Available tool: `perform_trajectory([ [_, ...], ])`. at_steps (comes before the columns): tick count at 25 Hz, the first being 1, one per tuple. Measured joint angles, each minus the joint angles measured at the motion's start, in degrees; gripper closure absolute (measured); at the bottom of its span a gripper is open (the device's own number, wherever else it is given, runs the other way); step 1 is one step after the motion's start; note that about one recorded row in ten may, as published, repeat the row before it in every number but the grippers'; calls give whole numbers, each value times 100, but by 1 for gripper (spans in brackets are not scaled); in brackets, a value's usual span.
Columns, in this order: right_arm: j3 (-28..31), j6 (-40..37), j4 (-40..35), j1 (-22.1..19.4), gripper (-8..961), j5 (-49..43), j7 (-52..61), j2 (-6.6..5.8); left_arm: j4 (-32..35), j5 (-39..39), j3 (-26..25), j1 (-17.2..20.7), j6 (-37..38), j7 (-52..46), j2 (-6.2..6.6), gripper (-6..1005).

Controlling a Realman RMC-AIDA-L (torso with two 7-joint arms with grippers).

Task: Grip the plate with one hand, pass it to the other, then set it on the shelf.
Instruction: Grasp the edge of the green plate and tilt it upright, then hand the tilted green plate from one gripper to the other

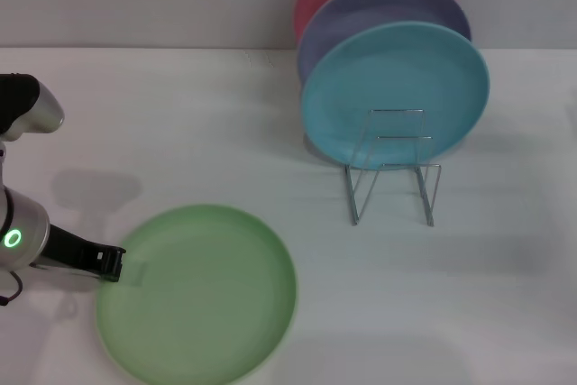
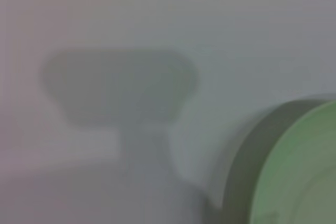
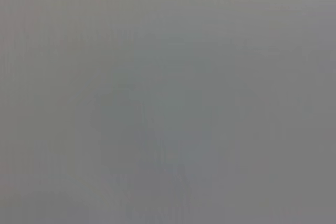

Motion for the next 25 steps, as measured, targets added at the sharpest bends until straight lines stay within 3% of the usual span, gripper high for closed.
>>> perform_trajectory([
  [9,0,24,0,-3,345,0,5,4,-49,-59,-179,-6,-63,114,-6,945],
  [16,9,8,0,-1,346,0,21,9,-71,-112,-773,-152,-133,535,-9,957],
  [25,9,37,0,19,346,0,30,8,-78,-149,-1131,-228,91,757,-6,964],
])
